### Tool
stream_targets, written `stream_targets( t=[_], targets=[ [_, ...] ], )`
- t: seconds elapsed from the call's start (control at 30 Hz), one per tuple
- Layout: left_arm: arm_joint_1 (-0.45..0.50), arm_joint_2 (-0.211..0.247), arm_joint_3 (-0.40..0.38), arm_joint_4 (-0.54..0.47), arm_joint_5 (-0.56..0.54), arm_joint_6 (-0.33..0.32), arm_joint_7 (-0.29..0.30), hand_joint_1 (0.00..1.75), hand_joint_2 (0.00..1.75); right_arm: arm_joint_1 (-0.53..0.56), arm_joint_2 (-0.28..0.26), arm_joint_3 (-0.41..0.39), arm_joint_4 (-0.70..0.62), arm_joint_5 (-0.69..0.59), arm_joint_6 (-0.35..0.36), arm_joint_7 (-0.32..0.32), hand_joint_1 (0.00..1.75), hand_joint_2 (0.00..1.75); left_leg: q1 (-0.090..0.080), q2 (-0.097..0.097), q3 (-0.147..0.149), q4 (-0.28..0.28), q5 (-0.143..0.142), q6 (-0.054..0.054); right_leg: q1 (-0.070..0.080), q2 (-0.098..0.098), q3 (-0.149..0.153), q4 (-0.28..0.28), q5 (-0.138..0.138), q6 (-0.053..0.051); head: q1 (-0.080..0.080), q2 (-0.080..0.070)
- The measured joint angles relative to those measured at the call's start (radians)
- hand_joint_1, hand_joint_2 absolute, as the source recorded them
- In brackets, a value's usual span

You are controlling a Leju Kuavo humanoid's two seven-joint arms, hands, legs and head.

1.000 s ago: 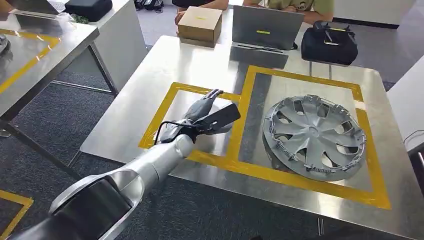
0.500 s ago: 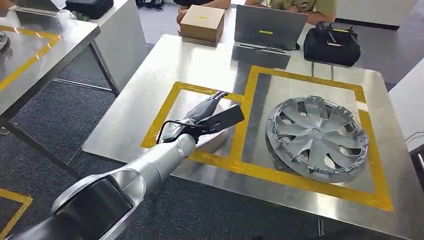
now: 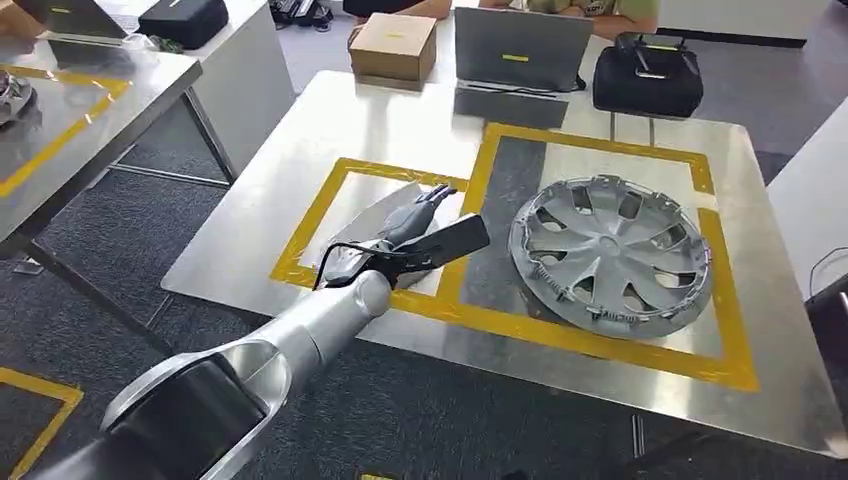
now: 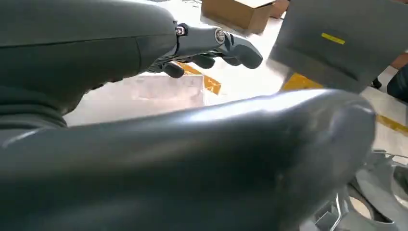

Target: Take the parts from the cabinet and place them on the table.

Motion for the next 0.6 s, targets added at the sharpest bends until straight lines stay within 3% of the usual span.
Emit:
stream_targets(
  t=[0.03, 0.07, 0.13, 0.17, 0.2, 0.27, 0.33, 0.37, 0.4, 0.47, 0.5, 0.53, 0.57, 0.6],
  targets=[
    [0.002, 0.0, 0.002, 0.0, -0.004, -0.003, 0.0, 0.0, 0.0, 0.001, -0.001, 0.0, 0.0, 0.0, 0.0, 0.0, 0.0, 0.0, 0.002, 0.001, 0.007, 0.011, 0.007, -0.001, 0.0, -0.002, -0.009, 0.001, 0.006, 0.002, 0.0, 0.0],
    [0.003, 0.0, 0.003, 0.0, -0.01, -0.005, 0.0, 0.0, 0.0, 0.001, -0.001, 0.0, 0.0, 0.0, -0.001, 0.0, 0.0, 0.0, 0.003, 0.002, 0.036, -0.021, 0.031, -0.002, 0.0, -0.003, -0.016, 0.002, 0.012, 0.004, 0.0, 0.0],
    [0.002, -0.003, 0.004, -0.001, -0.014, -0.006, 0.0, 0.0, 0.0, 0.0, -0.001, 0.0, 0.0, 0.0, -0.001, -0.001, 0.0, 0.0, 0.005, 0.006, 0.147, -0.189, 0.094, 0.001, 0.0, -0.005, -0.027, 0.004, 0.021, 0.011, 0.0, 0.0],
    [0.001, -0.005, 0.004, -0.003, -0.014, -0.008, 0.0, 0.0, 0.0, 0.0, -0.001, 0.0, 0.0, 0.001, -0.001, -0.001, 0.0, 0.0, 0.005, 0.008, 0.198, -0.282, 0.091, 0.005, 0.0, -0.006, -0.03, 0.006, 0.025, 0.016, 0.0, 0.0],
    [0.0, -0.009, 0.004, -0.004, -0.015, -0.01, 0.0, 0.0, 0.0, -0.001, -0.002, 0.0, 0.0, 0.001, -0.002, -0.001, 0.0, 0.0, -0.001, 0.006, 0.214, -0.3, 0.088, 0.012, 0.003, -0.007, -0.037, 0.006, 0.03, 0.023, 0.0, 0.0],
    [0.001, -0.01, 0.005, -0.003, -0.019, -0.014, 0.0, 0.0, 0.0, -0.002, -0.002, 0.0, 0.0, 0.002, -0.002, -0.001, 0.0, 0.0, -0.005, 0.004, 0.202, -0.298, 0.096, 0.021, 0.002, -0.008, -0.038, 0.004, 0.043, 0.035, 0.0, 0.0],
    [0.0, -0.014, 0.005, -0.005, -0.021, -0.024, 0.0, 0.0, 0.0, 0.0, -0.002, 0.0, 0.0, 0.001, -0.003, 0.0, 0.0, 0.0, -0.004, 0.004, 0.193, -0.306, 0.112, 0.042, 0.0, -0.007, -0.044, -0.002, 0.055, 0.05, 0.0, 0.0],
    [0.0, -0.018, 0.005, -0.006, -0.021, -0.027, 0.001, 0.0, 0.0, -0.001, -0.002, 0.0, 0.0, 0.0, -0.004, 0.002, 0.0, 0.0, 0.0, 0.007, 0.186, -0.308, 0.122, 0.051, -0.004, -0.004, -0.052, 0.011, 0.03, 0.055, 0.001, 0.0],
    [0.001, -0.021, 0.005, -0.009, -0.021, -0.036, 0.006, 0.0, 0.0, -0.001, -0.002, 0.0, 0.0, 0.0, -0.006, 0.003, 0.0, 0.0, 0.001, 0.007, 0.176, -0.309, 0.131, 0.061, -0.003, -0.003, -0.069, 0.058, -0.02, 0.059, 0.004, 0.0],
    [0.006, -0.027, 0.005, -0.022, -0.005, -0.048, 0.018, 0.0, 0.0, -0.001, -0.005, 0.0, 0.0, 0.0, -0.006, 0.004, 0.0, 0.0, -0.001, 0.007, 0.154, -0.308, 0.147, 0.066, -0.002, 0.0, -0.122, 0.211, -0.119, 0.065, 0.009, 0.0],
    [0.01, -0.029, 0.004, -0.028, 0.01, -0.053, 0.025, 0.0, 0.0, -0.001, -0.006, 0.0, 0.0, 0.0, -0.006, 0.004, 0.0, 0.0, -0.003, 0.007, 0.142, -0.307, 0.155, 0.066, -0.002, 0.0, -0.142, 0.277, -0.147, 0.066, 0.01, 0.0],
    [0.015, -0.03, 0.003, -0.034, 0.024, -0.054, 0.031, 0.0, 0.0, -0.001, -0.007, 0.0, 0.0, 0.002, -0.005, 0.004, 0.0, 0.0, -0.003, 0.007, 0.129, -0.305, 0.164, 0.066, -0.001, 0.001, -0.145, 0.308, -0.148, 0.066, 0.011, 0.0],
    [0.02, -0.031, 0.002, -0.04, 0.039, -0.055, 0.035, 0.0, 0.0, -0.001, -0.008, 0.0, 0.0, 0.005, -0.003, 0.004, 0.0, 0.0, -0.003, 0.007, 0.118, -0.303, 0.171, 0.065, -0.001, 0.001, -0.123, 0.291, -0.124, 0.064, 0.011, 0.0],
    [0.023, -0.032, 0.0, -0.045, 0.049, -0.055, 0.037, 0.0, 0.0, -0.002, -0.009, 0.0, 0.0, 0.008, -0.002, 0.004, 0.0, 0.0, -0.004, 0.006, 0.109, -0.301, 0.177, 0.063, 0.0, 0.001, -0.082, 0.236, -0.089, 0.061, 0.011, 0.0]
  ],
)
